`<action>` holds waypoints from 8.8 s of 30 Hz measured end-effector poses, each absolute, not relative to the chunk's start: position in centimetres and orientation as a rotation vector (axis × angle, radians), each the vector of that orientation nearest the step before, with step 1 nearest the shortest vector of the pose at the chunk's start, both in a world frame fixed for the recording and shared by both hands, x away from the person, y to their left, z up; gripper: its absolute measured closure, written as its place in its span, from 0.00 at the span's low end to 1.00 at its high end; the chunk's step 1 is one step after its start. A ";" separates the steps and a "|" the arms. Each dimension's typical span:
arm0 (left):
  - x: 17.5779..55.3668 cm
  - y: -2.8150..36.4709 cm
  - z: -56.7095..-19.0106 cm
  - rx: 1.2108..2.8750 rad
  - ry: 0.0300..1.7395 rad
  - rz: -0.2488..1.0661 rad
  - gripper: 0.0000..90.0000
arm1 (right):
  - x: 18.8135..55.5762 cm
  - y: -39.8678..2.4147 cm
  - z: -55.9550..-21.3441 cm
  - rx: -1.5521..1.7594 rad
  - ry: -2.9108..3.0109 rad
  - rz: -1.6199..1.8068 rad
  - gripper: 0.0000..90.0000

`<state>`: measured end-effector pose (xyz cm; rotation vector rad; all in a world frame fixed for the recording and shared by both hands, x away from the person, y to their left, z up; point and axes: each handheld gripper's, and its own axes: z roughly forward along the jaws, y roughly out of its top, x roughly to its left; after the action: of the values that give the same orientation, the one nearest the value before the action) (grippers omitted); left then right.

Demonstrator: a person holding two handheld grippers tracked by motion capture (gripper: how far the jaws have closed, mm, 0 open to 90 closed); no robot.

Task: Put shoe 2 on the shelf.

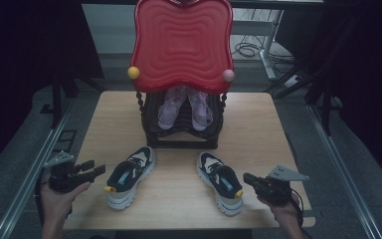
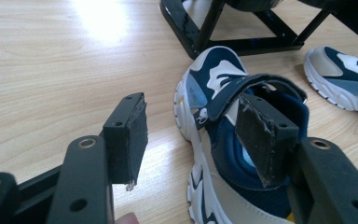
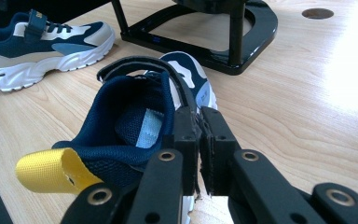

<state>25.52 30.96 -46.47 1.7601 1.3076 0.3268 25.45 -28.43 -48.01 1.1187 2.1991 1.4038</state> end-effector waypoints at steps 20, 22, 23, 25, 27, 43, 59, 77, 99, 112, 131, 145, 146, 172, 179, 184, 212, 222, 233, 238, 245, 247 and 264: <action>26.1 30.1 -45.8 1.800 1.274 0.320 0.48 | 26.7 -27.9 -46.3 1.089 2.227 1.420 0.77; 26.2 30.0 -45.8 1.809 1.270 0.322 0.48 | 27.1 -27.7 -46.0 1.079 2.243 1.409 0.77; 26.2 30.0 -45.7 1.813 1.268 0.322 0.48 | 27.2 -27.6 -46.0 1.078 2.249 1.404 0.76; 26.3 29.6 -45.6 1.826 1.257 0.323 0.48 | 27.6 -27.4 -45.8 1.074 2.257 1.399 0.75; 26.3 29.3 -45.4 1.838 1.245 0.320 0.48 | 27.8 -27.3 -45.6 1.072 2.265 1.395 0.75; 27.9 26.4 -45.8 2.004 1.251 0.306 0.49 | 29.0 -27.3 -46.0 1.099 2.300 1.382 0.72; 29.2 25.4 -46.8 2.077 1.248 0.267 0.51 | 30.1 -25.7 -46.1 1.067 2.370 1.385 0.72; 30.0 25.5 -47.7 2.124 1.241 0.232 0.67 | 31.9 -23.3 -47.6 1.076 2.519 1.207 0.73; 28.8 25.6 -46.9 2.051 1.229 0.277 0.80 | 31.4 -22.8 -47.1 1.005 2.504 1.139 0.82; 27.7 26.5 -46.2 1.903 1.201 0.244 0.81 | 30.6 -24.0 -46.4 1.017 2.384 1.383 0.82; 26.3 27.9 -45.5 1.707 1.175 0.220 0.81 | 29.4 -27.3 -47.1 1.150 2.152 1.732 0.82; 25.4 28.7 -44.6 1.616 1.162 0.244 0.81 | 28.8 -29.0 -47.0 1.200 2.015 1.886 0.82; 25.3 28.7 -44.5 1.609 1.161 0.248 0.81 | 28.8 -29.1 -47.0 1.197 2.009 1.885 0.82; 25.6 29.7 -42.1 1.472 1.132 0.268 0.81 | 29.0 -31.8 -43.5 1.182 1.792 1.997 0.82; 26.5 29.6 -41.4 1.460 1.124 0.275 0.81 | 29.5 -32.3 -42.3 1.160 1.742 2.012 0.82; 26.9 29.8 -40.8 1.440 1.122 0.287 0.81 | 30.0 -32.5 -41.4 1.153 1.711 2.028 0.82; 29.2 31.1 -37.8 1.359 1.111 0.317 0.81 | 31.9 -33.5 -37.6 1.140 1.568 2.056 0.82; 30.1 31.6 -36.5 1.318 1.116 0.346 0.81 | 32.7 -33.7 -36.2 1.138 1.542 2.058 0.82; 31.0 31.8 -35.1 1.277 1.088 0.356 0.81 | 33.9 -33.7 -34.3 1.122 1.495 2.089 0.82; 31.4 31.9 -34.4 1.267 1.088 0.363 0.81 | 34.3 -33.6 -33.4 1.113 1.495 2.080 0.82; 32.0 31.6 -32.7 1.269 1.072 0.383 0.81 | 34.9 -33.2 -32.3 1.103 1.493 2.080 0.82; 32.1 31.5 -32.2 1.269 1.074 0.395 0.81 | 35.0 -33.1 -31.9 1.097 1.491 2.082 0.82; 32.7 32.7 -30.1 1.225 1.076 0.429 0.81 | 35.3 -33.0 -29.9 1.082 1.473 2.086 0.82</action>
<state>32.70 32.72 -30.11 1.2251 1.0756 0.4293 35.29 -32.99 -29.92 1.0822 1.4725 2.0856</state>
